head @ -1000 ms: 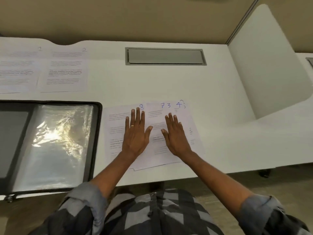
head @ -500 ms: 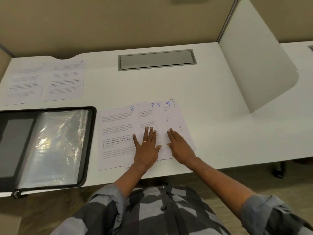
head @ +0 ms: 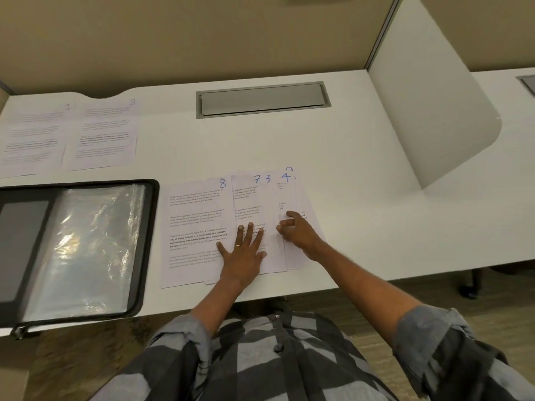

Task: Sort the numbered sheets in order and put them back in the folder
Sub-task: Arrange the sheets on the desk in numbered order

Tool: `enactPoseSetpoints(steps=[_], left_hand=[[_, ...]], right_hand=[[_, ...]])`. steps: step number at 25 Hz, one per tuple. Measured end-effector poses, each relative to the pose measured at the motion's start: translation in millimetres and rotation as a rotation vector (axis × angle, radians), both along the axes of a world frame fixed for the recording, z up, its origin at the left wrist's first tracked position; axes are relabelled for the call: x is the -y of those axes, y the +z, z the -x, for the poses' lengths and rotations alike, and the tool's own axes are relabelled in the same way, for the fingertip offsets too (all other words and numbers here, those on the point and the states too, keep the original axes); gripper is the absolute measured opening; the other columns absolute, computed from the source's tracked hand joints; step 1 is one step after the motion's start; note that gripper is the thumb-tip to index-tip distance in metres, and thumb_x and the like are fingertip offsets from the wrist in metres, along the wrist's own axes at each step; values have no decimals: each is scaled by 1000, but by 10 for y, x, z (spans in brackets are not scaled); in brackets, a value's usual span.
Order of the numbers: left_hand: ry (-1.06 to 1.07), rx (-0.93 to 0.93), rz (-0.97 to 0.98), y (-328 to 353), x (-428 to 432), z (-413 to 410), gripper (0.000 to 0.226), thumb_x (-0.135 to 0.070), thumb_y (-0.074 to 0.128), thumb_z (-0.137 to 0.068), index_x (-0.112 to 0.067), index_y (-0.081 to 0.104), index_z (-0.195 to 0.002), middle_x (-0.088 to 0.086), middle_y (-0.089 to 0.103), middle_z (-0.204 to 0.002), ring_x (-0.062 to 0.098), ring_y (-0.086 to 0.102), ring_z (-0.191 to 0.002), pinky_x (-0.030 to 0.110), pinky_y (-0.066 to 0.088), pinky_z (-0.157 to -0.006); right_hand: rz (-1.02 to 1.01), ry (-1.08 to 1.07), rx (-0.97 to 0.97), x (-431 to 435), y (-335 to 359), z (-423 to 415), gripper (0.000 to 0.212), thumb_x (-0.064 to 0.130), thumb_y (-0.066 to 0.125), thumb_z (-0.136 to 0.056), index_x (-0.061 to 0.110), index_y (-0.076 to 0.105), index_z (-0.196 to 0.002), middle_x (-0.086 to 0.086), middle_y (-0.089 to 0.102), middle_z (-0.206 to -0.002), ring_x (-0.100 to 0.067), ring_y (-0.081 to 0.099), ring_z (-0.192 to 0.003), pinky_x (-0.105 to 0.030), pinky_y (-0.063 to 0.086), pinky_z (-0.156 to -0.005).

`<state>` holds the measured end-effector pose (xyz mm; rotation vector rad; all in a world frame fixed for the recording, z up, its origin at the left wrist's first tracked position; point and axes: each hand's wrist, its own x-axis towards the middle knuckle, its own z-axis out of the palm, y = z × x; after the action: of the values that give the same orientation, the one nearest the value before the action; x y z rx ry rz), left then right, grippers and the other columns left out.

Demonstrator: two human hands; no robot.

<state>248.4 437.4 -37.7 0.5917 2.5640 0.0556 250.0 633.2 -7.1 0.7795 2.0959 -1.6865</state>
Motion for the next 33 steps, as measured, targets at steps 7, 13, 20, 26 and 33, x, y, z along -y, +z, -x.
enactPoseSetpoints(steps=[7, 13, 20, 26, 33], left_hand=[[11, 5, -13, 12, 7, 3, 66, -51, 26, -109, -37, -13, -160, -5, -25, -168, 17, -36, -142, 75, 0, -116], [19, -54, -37, 58, 88, -69, 69, -66, 11, -102, -35, -18, -157, -6, -29, -162, 19, -35, -145, 74, -10, -114], [-5, -16, -67, -16, 195, -154, 77, -68, -18, -84, -35, -27, -153, -5, -30, -165, 19, -33, -149, 75, -8, -116], [6, -45, -88, -75, 170, -174, 76, -71, -11, -87, -36, -28, -153, -7, -34, -163, 19, -37, -147, 74, -10, -115], [113, -57, -185, -97, 167, -223, 82, -75, -2, -90, -32, -14, -159, -7, -26, -166, 16, -29, -151, 69, -14, -117]], right_hand=[[110, -61, 64, 48, 34, 60, 8, 21, 68, -97, 13, 70, -95, -1, 69, -90, -14, 60, -77, -24, 50, -67], [-28, -142, 13, 55, -15, -18, 11, 24, 70, -96, 14, 71, -92, -6, 74, -96, -23, 70, -85, -34, 61, -70], [-151, -221, -57, -440, 44, -240, 16, 25, 67, -98, 16, 64, -111, -5, 74, -106, -25, 73, -95, -45, 62, -84], [-87, -169, -2, -468, 11, -242, 28, 18, 76, -90, 12, 67, -117, -6, 75, -107, -23, 73, -96, -48, 62, -84], [24, -273, 12, -1175, 254, -599, 22, 16, 71, -94, 7, 72, -115, -9, 78, -106, -24, 76, -94, -36, 62, -77]])
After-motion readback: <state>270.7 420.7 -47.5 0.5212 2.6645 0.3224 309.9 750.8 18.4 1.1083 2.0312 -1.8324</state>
